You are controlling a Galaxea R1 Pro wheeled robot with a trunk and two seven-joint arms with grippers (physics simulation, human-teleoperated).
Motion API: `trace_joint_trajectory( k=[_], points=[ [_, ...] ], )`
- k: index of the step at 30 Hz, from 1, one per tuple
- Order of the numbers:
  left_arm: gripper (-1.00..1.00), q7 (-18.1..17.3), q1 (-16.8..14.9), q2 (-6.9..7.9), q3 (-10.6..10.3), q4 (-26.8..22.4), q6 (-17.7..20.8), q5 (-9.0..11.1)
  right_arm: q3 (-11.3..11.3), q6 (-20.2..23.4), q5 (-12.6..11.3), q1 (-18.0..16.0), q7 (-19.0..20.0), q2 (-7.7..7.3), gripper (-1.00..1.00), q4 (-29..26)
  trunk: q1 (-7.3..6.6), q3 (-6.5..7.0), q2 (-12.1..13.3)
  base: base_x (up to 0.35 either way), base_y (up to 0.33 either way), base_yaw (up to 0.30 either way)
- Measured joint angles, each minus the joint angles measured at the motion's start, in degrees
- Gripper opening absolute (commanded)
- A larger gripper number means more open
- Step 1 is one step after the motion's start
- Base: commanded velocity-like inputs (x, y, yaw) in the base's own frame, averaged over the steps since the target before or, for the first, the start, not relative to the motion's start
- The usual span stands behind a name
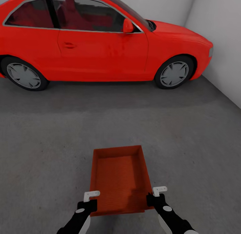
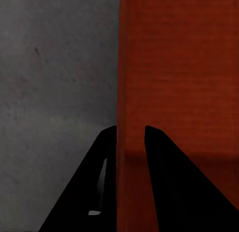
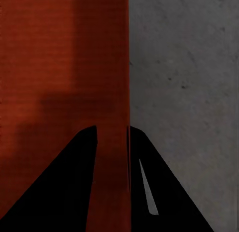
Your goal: Move the two storage containers from the living room to the garage. In the garage, place one container on the floor and stack the other container on top of it (either order is fine).
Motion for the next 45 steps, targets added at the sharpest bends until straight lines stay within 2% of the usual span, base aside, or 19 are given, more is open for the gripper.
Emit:
trace_joint_trajectory(
  k=[18, 19, 20, 26, 39, 45],
  points=[
    [-1.0, 4.4, 0.02, 3.5, -13.24, -1.33, 0.15, 13.85, -0.14, 0.0, -0.1, 0.01, 0.29, -0.01, -1.0, 0.08, 0.21, -0.18, -0.39, 0.0, 0.0, 0.0],
    [-1.0, -0.34, -0.01, -0.32, 1.89, -1.09, 1.25, -3.65, -1.55, -0.18, -0.64, 0.05, 1.23, 0.01, -1.0, 0.02, 0.43, -0.35, -0.78, 0.0, 0.0, 0.0],
    [-1.0, -1.19, 0.01, -1.97, 5.97, -1.97, 2.05, -7.6, -1.37, 0.01, -0.54, -0.01, 1.22, -0.32, -1.0, -0.15, 0.65, -0.52, -1.19, 0.0, 0.0, 0.0],
    [-1.0, -1.32, 0.01, -1.89, 6.11, -2.18, 2.39, -7.57, -1.28, -0.01, -0.64, -0.01, 1.35, -0.36, -1.0, 0.03, 1.97, -1.6, -3.59, 0.0, 0.0, 0.0],
    [-1.0, -1.3, 0.01, -1.72, 6.09, -2.59, 2.78, -7.58, -1.27, -0.04, -0.7, -0.01, 1.34, -0.17, -1.0, 0.02, 1.98, -1.61, -3.61, 0.0, 0.0, 0.0],
    [-1.0, -1.31, 0.02, -1.65, 6.09, -2.67, 2.89, -7.54, -1.24, -0.02, -0.71, -0.01, 1.34, -0.11, -1.0, 0.03, 3.29, -2.68, -6.0, 0.0, 0.0, 0.0]
  ],
)
